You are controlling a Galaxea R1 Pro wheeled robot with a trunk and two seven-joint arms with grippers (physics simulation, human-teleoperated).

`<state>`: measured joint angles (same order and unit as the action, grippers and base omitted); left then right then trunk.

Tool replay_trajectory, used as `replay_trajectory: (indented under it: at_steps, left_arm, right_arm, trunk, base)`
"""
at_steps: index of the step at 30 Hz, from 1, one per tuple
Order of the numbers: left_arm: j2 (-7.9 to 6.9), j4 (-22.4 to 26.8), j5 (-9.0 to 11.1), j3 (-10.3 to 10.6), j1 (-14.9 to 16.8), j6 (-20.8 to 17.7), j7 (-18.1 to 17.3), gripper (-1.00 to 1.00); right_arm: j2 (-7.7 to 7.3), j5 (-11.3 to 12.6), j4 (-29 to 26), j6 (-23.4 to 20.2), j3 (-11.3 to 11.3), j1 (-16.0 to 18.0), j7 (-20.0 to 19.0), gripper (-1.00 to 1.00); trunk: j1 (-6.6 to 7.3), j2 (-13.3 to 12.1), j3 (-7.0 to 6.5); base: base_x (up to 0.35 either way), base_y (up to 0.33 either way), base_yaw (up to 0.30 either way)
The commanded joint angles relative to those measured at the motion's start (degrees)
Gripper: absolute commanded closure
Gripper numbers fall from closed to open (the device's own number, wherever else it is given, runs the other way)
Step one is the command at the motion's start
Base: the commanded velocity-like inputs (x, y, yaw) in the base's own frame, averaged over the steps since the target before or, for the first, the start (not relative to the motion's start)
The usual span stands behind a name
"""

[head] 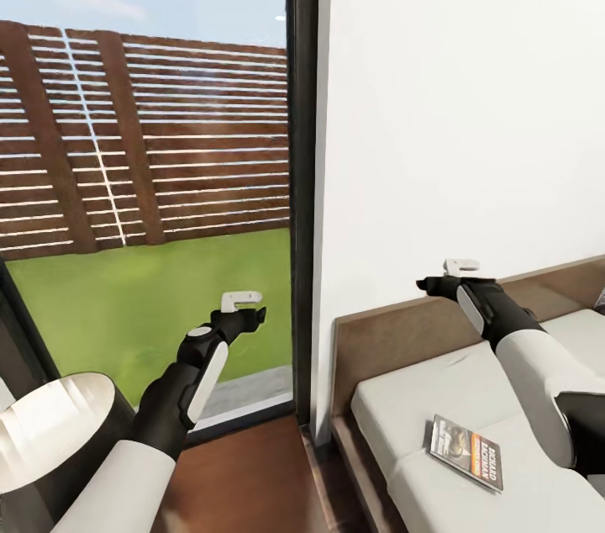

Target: In the bedroom, move the book from the bed onto either nightstand, and place the two sandals side by side next to the bed.

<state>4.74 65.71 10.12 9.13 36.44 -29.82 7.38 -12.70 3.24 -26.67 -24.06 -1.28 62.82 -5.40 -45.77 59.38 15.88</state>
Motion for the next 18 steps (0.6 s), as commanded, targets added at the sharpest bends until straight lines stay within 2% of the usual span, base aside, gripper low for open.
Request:
replay_trajectory:
  at_steps: [1,8,18]
  left_arm:
    - [-0.01,0.1,0.6,0.1,0.0,-0.3,0.5,-1.0]
    - [0.0,0.1,0.6,0.1,0.0,-0.3,0.5,-1.0]
    - [0.05,0.1,0.6,0.1,0.0,-0.3,0.5,-1.0]
  right_arm:
    - [-0.36,0.3,-0.3,-0.4,-0.1,0.0,0.0,-1.0]
    - [-1.69,0.4,-0.8,-1.5,-0.1,0.0,-0.1,-1.0]
    - [-2.11,0.4,-0.8,-2.5,0.0,0.0,-0.1,-1.0]
  trunk:
    - [0.22,-0.4,-0.1]
    - [1.76,-3.2,-1.36]
    - [3.95,-7.2,-2.93]
  base:
    - [0.0,0.0,0.0]
    - [0.0,0.0,0.0]
    - [0.0,0.0,0.0]
